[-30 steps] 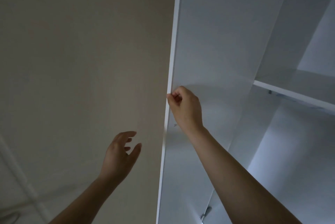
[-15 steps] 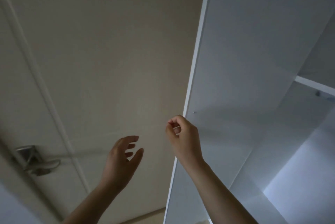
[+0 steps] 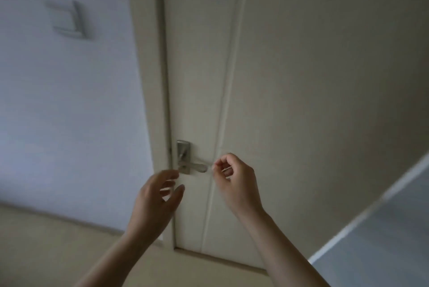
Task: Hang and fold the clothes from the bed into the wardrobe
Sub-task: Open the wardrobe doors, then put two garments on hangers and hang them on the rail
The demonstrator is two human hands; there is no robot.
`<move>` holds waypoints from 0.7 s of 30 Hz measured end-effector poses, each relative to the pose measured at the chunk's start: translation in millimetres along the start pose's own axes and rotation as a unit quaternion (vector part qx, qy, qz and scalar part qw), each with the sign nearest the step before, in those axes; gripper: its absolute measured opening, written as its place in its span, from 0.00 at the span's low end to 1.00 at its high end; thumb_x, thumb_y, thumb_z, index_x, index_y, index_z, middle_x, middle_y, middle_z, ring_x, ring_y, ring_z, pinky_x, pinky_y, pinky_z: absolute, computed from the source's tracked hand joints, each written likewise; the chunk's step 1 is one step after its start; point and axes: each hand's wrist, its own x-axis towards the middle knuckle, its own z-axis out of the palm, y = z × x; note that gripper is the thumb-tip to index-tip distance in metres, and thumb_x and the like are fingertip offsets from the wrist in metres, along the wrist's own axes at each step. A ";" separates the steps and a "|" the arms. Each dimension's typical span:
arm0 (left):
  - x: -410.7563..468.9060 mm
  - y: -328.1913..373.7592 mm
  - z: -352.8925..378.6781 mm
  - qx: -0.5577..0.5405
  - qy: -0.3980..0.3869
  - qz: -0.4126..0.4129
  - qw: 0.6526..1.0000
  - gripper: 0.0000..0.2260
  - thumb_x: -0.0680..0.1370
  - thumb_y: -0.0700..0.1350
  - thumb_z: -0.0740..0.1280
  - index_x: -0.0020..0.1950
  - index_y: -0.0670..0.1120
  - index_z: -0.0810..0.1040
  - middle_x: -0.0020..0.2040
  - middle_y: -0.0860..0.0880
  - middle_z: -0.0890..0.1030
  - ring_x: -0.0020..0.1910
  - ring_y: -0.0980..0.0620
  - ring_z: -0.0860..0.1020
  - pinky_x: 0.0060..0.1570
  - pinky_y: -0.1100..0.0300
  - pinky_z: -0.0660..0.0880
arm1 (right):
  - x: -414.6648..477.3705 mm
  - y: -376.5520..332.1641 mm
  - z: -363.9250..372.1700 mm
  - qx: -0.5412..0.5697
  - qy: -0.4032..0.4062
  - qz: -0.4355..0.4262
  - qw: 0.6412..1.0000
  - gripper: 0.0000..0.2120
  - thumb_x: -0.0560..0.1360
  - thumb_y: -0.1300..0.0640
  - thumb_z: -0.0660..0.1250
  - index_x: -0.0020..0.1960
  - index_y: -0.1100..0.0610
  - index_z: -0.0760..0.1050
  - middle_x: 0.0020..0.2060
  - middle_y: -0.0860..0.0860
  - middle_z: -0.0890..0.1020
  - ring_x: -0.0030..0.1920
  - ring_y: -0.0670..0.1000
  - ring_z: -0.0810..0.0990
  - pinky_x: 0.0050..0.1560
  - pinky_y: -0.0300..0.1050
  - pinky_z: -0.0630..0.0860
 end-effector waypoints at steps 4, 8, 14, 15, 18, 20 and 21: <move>-3.4 -47.0 -71.4 0.007 0.056 -0.049 0.997 0.11 0.74 0.40 0.71 0.55 0.48 0.78 0.52 0.53 0.80 0.50 0.56 0.80 0.50 0.58 0.78 | 1.8 -30.7 88.1 0.023 -0.076 -0.014 0.997 0.04 0.74 0.55 0.66 0.40 0.50 0.75 0.32 0.44 0.79 0.34 0.43 0.77 0.35 0.34 0.74; -10.6 -85.5 -131.3 0.022 0.113 -0.090 0.989 0.11 0.74 0.39 0.71 0.55 0.48 0.78 0.51 0.53 0.81 0.49 0.56 0.80 0.47 0.64 0.76 | -0.5 -59.5 166.2 0.038 -0.141 -0.021 0.989 0.05 0.74 0.55 0.66 0.40 0.51 0.74 0.31 0.44 0.78 0.34 0.44 0.77 0.34 0.36 0.73; -23.0 -130.9 -199.4 0.055 0.182 -0.145 0.971 0.12 0.74 0.42 0.71 0.57 0.49 0.78 0.52 0.51 0.80 0.49 0.56 0.80 0.49 0.59 0.78 | -3.5 -96.2 255.5 0.049 -0.250 -0.065 0.965 0.05 0.76 0.54 0.65 0.41 0.48 0.73 0.34 0.42 0.79 0.37 0.43 0.78 0.37 0.40 0.77; -24.7 -137.1 -208.6 0.063 0.194 -0.154 0.967 0.12 0.74 0.42 0.71 0.57 0.49 0.77 0.52 0.52 0.80 0.49 0.56 0.80 0.49 0.58 0.79 | -2.2 -100.7 268.7 0.053 -0.265 -0.072 0.960 0.04 0.76 0.54 0.65 0.42 0.49 0.74 0.34 0.43 0.79 0.37 0.43 0.78 0.38 0.41 0.78; -25.7 -154.3 -233.5 0.096 0.223 -0.171 0.955 0.13 0.74 0.44 0.71 0.58 0.50 0.77 0.53 0.53 0.80 0.48 0.56 0.80 0.47 0.58 0.80 | 3.7 -114.8 307.8 0.068 -0.312 -0.092 0.943 0.03 0.76 0.54 0.65 0.43 0.51 0.75 0.36 0.44 0.80 0.38 0.43 0.79 0.39 0.43 0.79; -22.4 -164.6 -250.5 0.112 0.252 -0.187 0.943 0.13 0.74 0.44 0.71 0.58 0.50 0.76 0.53 0.53 0.80 0.48 0.56 0.80 0.47 0.58 0.80 | 9.9 -124.6 336.2 0.081 -0.342 -0.111 0.930 0.03 0.77 0.54 0.65 0.44 0.52 0.75 0.37 0.44 0.80 0.38 0.43 0.79 0.41 0.43 0.79; -19.6 -167.0 -256.5 0.117 0.264 -0.191 0.938 0.13 0.74 0.44 0.71 0.58 0.50 0.76 0.53 0.53 0.80 0.48 0.57 0.80 0.47 0.58 0.80 | 13.3 -128.4 346.5 0.087 -0.353 -0.118 0.924 0.03 0.77 0.53 0.65 0.45 0.52 0.75 0.38 0.44 0.80 0.39 0.43 0.79 0.41 0.43 0.80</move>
